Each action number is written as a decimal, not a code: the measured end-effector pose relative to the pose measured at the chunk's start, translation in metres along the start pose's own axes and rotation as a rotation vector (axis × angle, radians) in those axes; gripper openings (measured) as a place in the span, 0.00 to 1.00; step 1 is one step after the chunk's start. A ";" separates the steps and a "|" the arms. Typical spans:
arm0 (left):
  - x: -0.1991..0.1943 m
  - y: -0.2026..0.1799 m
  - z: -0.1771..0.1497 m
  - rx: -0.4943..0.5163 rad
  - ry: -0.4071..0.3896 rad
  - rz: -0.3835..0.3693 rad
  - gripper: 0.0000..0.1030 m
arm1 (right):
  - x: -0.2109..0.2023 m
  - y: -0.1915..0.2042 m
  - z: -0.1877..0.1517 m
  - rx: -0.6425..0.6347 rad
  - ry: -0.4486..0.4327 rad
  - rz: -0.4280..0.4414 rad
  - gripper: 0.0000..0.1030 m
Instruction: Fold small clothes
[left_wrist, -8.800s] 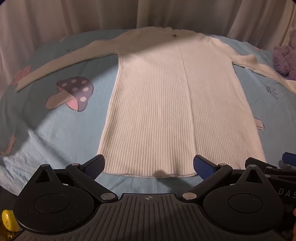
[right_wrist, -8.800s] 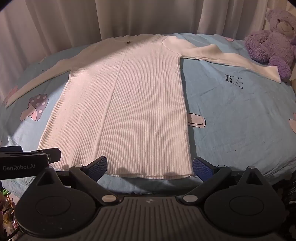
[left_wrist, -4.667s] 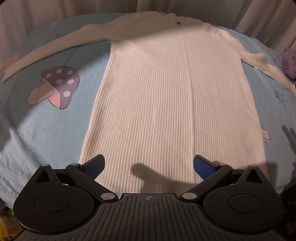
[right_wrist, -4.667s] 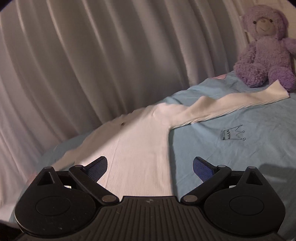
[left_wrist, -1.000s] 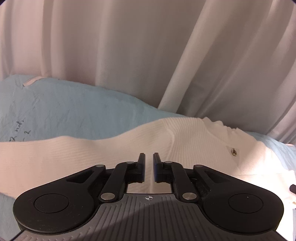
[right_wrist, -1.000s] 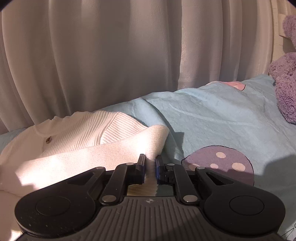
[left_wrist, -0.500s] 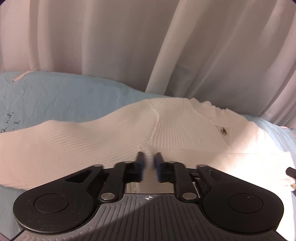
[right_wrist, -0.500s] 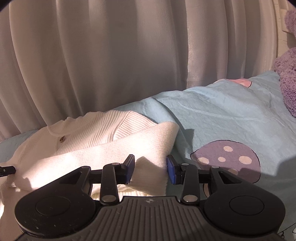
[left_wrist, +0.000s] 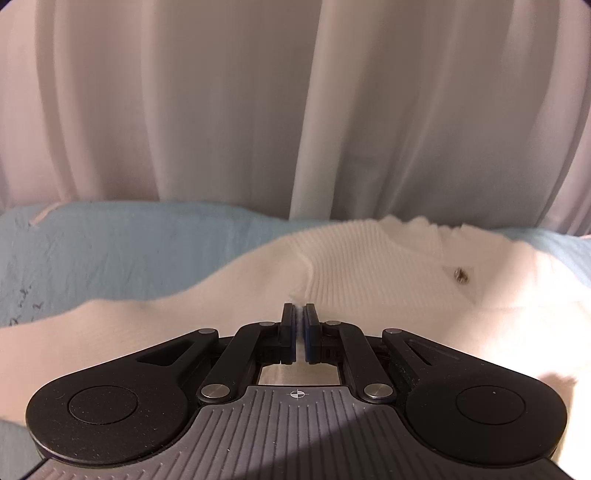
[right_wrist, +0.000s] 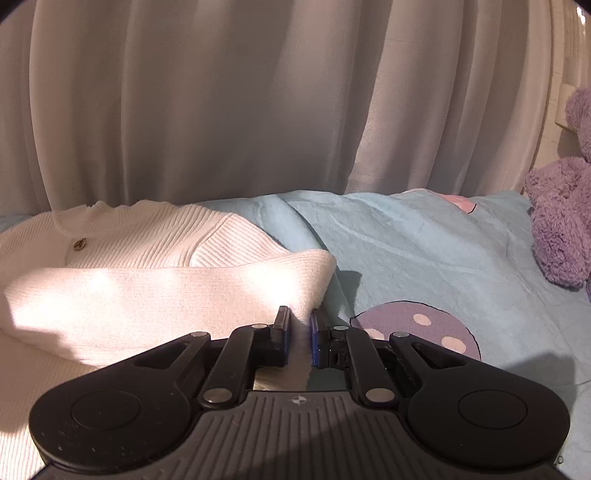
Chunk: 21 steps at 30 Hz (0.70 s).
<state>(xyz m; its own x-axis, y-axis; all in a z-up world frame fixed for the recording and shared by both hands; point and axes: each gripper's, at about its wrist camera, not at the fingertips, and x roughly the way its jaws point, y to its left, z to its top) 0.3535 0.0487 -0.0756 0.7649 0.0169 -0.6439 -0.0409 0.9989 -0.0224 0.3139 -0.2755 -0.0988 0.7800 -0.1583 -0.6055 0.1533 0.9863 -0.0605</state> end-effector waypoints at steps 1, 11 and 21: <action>0.000 0.002 -0.002 -0.005 0.003 0.007 0.10 | -0.002 0.000 0.002 -0.003 0.001 0.003 0.12; -0.029 -0.004 -0.003 -0.136 -0.029 -0.060 0.43 | -0.024 0.040 0.003 -0.111 -0.068 0.217 0.18; -0.007 -0.018 -0.011 -0.092 0.031 -0.033 0.44 | -0.015 0.018 -0.009 -0.122 -0.059 0.122 0.37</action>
<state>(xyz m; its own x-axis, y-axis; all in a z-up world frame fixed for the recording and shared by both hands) 0.3419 0.0298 -0.0797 0.7467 -0.0189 -0.6648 -0.0759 0.9907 -0.1134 0.2995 -0.2550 -0.0982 0.8233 -0.0358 -0.5665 -0.0168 0.9960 -0.0873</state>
